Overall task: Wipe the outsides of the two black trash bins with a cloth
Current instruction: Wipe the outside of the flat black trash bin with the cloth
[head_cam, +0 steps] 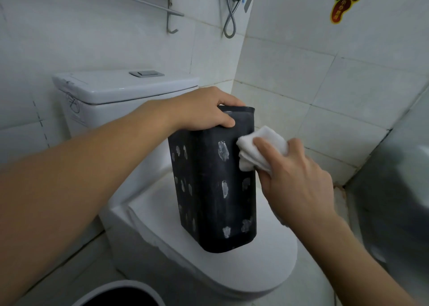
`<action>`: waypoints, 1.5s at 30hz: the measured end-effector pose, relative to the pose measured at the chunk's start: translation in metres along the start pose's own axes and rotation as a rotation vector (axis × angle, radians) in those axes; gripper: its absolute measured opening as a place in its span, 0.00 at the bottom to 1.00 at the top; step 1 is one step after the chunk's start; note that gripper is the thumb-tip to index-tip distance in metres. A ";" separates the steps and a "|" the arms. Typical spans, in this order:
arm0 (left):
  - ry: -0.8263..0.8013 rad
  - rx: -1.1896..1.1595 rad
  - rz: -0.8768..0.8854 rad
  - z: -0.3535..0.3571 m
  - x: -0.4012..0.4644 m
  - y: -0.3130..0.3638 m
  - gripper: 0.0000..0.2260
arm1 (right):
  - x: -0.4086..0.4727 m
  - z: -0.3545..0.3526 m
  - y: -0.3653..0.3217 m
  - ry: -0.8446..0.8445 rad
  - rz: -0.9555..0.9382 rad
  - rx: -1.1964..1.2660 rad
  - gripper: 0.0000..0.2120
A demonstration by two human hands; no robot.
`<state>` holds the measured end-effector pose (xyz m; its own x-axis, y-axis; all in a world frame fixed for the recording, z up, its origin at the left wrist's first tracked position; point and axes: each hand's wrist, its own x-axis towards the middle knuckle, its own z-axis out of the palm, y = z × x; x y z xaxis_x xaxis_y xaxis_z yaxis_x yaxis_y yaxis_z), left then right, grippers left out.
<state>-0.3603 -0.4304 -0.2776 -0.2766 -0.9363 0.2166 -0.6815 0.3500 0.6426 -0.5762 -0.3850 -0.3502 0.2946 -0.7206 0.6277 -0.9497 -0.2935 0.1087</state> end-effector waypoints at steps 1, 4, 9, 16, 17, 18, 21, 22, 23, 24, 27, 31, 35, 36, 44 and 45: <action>-0.002 0.006 0.011 0.000 0.000 0.001 0.20 | 0.008 0.000 0.000 0.025 0.009 -0.007 0.18; -0.006 0.024 0.038 0.002 -0.001 0.002 0.19 | 0.026 -0.001 -0.005 0.055 0.038 -0.019 0.16; 0.023 0.007 0.005 -0.002 -0.002 -0.004 0.20 | 0.007 -0.006 -0.012 -0.007 0.005 -0.019 0.20; 0.001 -0.009 0.017 0.002 -0.001 0.001 0.20 | 0.005 -0.009 -0.003 -0.049 0.027 -0.022 0.18; 0.000 -0.003 0.027 0.003 -0.001 0.003 0.20 | 0.014 -0.010 -0.001 -0.023 0.040 -0.019 0.17; 0.000 0.008 0.040 0.005 0.000 0.004 0.20 | 0.024 -0.011 0.000 0.003 0.052 -0.011 0.17; -0.004 0.039 0.074 0.007 0.001 0.004 0.19 | 0.041 -0.015 -0.001 0.019 0.070 0.007 0.17; 0.000 0.039 0.071 0.006 0.001 0.003 0.19 | 0.041 -0.015 -0.003 0.017 0.069 0.008 0.17; 0.004 0.031 0.060 0.004 0.001 0.003 0.19 | 0.037 -0.016 -0.004 0.011 0.067 0.005 0.18; 0.010 0.020 0.044 0.003 0.001 0.001 0.19 | 0.031 -0.015 -0.006 -0.005 0.056 -0.002 0.18; 0.020 -0.005 0.001 0.000 0.001 -0.003 0.20 | 0.001 -0.010 -0.010 -0.081 -0.002 0.000 0.21; 0.004 -0.009 -0.003 0.002 0.002 0.001 0.20 | -0.009 -0.006 -0.002 -0.078 -0.013 -0.007 0.20; 0.005 0.015 0.025 0.006 0.005 0.008 0.19 | 0.021 -0.006 0.003 0.005 0.031 -0.036 0.18; 0.001 0.019 0.028 0.006 0.005 0.007 0.19 | 0.026 -0.006 0.001 0.010 0.035 -0.039 0.17; 0.001 0.016 -0.025 0.001 0.003 0.002 0.20 | -0.009 -0.002 -0.003 -0.072 0.008 0.009 0.21; -0.003 0.018 -0.024 0.001 0.003 0.003 0.19 | -0.014 -0.001 -0.001 -0.076 0.008 0.010 0.21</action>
<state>-0.3643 -0.4323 -0.2759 -0.2621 -0.9444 0.1984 -0.7001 0.3276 0.6344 -0.5791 -0.3740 -0.3578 0.2949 -0.7683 0.5681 -0.9510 -0.2937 0.0965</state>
